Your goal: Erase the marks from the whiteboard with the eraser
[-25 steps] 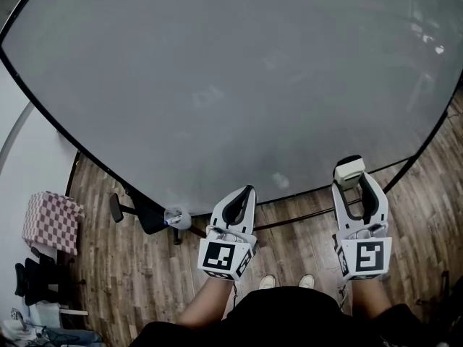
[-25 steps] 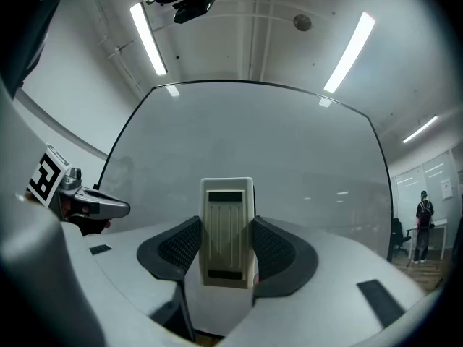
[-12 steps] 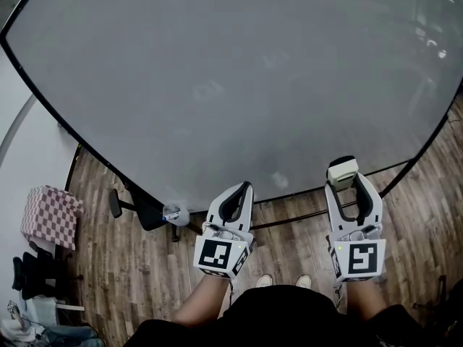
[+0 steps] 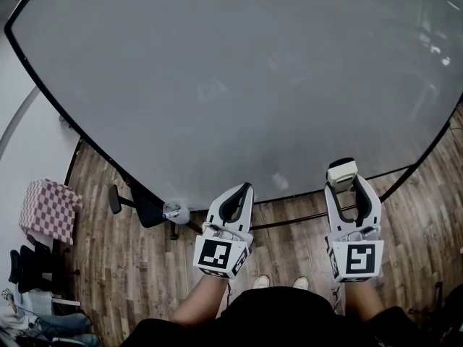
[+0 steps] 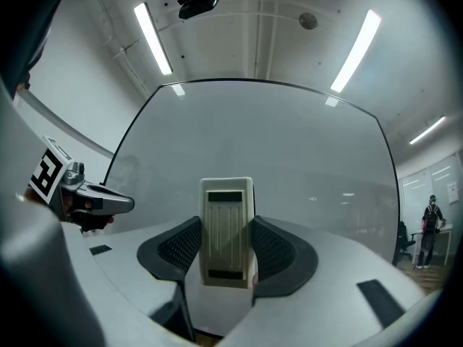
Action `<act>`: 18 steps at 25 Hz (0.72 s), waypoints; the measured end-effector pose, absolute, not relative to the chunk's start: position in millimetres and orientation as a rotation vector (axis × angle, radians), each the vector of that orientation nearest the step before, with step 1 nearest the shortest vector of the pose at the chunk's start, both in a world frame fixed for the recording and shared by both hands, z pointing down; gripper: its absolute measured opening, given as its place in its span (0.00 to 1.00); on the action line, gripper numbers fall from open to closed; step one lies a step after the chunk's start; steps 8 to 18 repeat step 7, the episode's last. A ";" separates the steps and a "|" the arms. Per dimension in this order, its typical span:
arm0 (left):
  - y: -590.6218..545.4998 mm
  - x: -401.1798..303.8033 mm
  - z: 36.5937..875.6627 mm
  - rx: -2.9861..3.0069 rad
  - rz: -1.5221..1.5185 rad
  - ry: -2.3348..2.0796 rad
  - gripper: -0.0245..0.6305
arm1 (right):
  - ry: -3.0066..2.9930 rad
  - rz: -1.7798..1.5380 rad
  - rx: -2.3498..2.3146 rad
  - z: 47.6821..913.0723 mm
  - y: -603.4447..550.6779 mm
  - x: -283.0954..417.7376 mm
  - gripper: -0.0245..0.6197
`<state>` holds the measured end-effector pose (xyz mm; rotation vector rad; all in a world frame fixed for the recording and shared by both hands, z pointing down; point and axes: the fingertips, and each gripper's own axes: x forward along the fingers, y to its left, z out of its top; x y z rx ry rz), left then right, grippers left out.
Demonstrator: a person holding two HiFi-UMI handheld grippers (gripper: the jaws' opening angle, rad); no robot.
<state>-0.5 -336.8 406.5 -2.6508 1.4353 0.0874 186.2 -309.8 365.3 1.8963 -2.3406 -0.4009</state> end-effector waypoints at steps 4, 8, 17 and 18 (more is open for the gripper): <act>-341.1 -4.6 407.5 -2.637 0.093 1.450 0.07 | -2.341 -0.400 1.892 365.5 -314.7 183.5 0.42; -344.3 -6.7 409.0 -2.645 0.082 1.450 0.07 | -2.347 -0.400 1.889 366.8 -318.9 181.0 0.42; -344.3 -6.7 409.0 -2.645 0.082 1.450 0.07 | -2.347 -0.400 1.889 366.8 -318.9 181.0 0.42; -344.3 -6.7 409.0 -2.645 0.082 1.450 0.07 | -2.347 -0.400 1.889 366.8 -318.9 181.0 0.42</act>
